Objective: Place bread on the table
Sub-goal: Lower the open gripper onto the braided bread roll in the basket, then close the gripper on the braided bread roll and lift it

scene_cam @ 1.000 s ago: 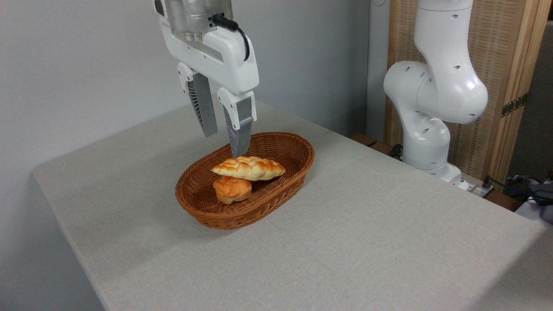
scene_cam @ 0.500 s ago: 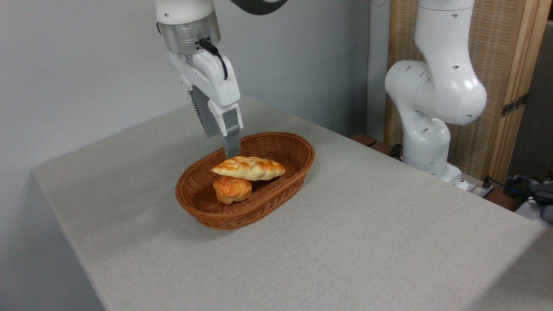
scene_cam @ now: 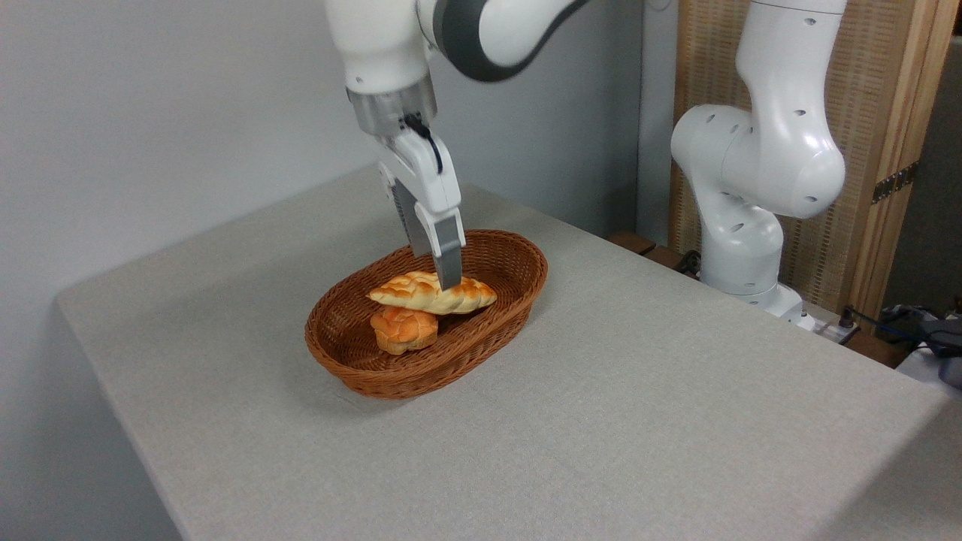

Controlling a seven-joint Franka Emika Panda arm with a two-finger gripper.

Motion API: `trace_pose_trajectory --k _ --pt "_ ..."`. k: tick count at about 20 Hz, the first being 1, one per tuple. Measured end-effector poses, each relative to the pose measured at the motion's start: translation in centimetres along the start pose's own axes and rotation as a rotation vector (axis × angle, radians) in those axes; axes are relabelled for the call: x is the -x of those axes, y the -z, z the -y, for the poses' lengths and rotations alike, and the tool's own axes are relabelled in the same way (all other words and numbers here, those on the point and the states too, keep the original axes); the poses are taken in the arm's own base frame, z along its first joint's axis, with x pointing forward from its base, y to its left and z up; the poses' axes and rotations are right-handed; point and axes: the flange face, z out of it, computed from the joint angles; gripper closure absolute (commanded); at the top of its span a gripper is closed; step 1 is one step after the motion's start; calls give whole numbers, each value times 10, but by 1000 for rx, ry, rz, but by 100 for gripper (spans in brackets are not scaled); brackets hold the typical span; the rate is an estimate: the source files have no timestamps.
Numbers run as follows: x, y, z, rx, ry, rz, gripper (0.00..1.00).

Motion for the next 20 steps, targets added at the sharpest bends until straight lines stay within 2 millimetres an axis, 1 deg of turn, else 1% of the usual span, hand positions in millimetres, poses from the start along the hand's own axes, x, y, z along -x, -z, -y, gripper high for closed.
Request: trace_pose_trajectory --k 2,4,13,18,19,20 --pt "-2 -21 -7 -11 -15 -5 0" --pt "-2 -28 -7 -20 -15 -14 0" --pt "-1 -38 -5 -49 -38 3 0" --pt "0 -38 -4 -69 -75 19 1" --pt "0 -38 -4 -69 -87 19 11" --pt "0 -38 -4 -69 -92 19 25"
